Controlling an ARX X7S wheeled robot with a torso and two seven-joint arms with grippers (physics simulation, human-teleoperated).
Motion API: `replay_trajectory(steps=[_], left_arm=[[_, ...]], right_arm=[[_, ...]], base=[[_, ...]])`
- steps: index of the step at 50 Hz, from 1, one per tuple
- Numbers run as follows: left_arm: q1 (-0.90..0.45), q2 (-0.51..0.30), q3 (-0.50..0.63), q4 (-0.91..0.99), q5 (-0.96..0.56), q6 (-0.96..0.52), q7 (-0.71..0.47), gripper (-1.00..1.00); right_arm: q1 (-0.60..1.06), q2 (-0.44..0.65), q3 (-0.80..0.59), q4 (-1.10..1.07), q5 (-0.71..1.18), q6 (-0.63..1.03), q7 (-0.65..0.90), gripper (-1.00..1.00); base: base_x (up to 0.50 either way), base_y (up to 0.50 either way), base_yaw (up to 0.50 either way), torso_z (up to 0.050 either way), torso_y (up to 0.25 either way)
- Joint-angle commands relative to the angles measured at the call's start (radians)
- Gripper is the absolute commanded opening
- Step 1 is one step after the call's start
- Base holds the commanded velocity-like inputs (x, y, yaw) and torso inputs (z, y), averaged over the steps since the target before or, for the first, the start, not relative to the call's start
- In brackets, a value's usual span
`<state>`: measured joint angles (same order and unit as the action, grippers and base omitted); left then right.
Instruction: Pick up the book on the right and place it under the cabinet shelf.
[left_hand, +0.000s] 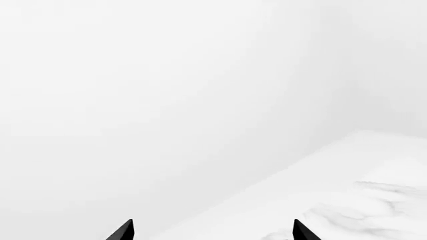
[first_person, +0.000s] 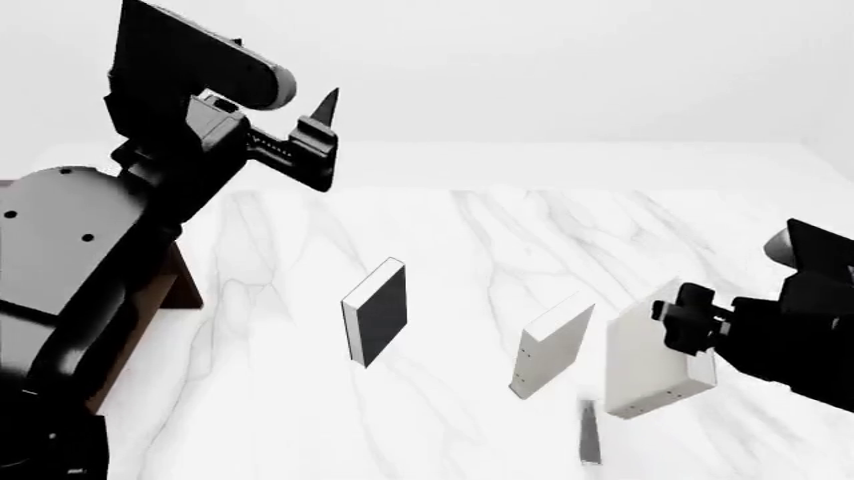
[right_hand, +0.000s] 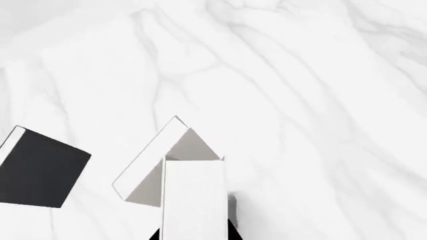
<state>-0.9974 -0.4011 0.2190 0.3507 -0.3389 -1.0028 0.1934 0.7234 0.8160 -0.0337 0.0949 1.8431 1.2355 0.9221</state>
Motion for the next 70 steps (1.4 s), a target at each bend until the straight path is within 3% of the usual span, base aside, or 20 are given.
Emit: replay_trajectory(steps=[1,17,27,47,70], left_arm=[[0.100,-0.093,0.078,0.171,0.017,0.088,0.058,1.00],[0.180,-0.283,0.337,0.330,0.238,0.357,0.137,1.00],[0.208,-0.335,0.467,0.442,0.341,0.379,0.163,1.00],[0.192,-0.243,0.634,0.503,0.461,0.305,0.155,1.00],[0.079,-0.076,0.682,0.261,0.561,0.308,0.066,1.00]], right_arm=[[0.146,0.051,0.021,-0.060,0.180,0.008,0.113,-1.00],[0.353,-0.061,0.003,-0.038,0.179,-0.084,0.121,-1.00],[0.420,-0.137,-0.020,-0.016,0.141,-0.121,0.097,-1.00],[0.458,-0.318,-0.049,0.036,0.010,-0.257,0.034,-1.00],[0.342,-0.439,-0.019,-0.022,0.012,-0.383,0.048,-1.00]], base=[[0.00,0.00,0.00,0.000,0.000],[0.00,0.00,0.00,0.000,0.001],[0.00,0.00,0.00,0.000,0.001],[0.00,0.00,0.00,0.000,0.001],[0.00,0.00,0.00,0.000,0.001]])
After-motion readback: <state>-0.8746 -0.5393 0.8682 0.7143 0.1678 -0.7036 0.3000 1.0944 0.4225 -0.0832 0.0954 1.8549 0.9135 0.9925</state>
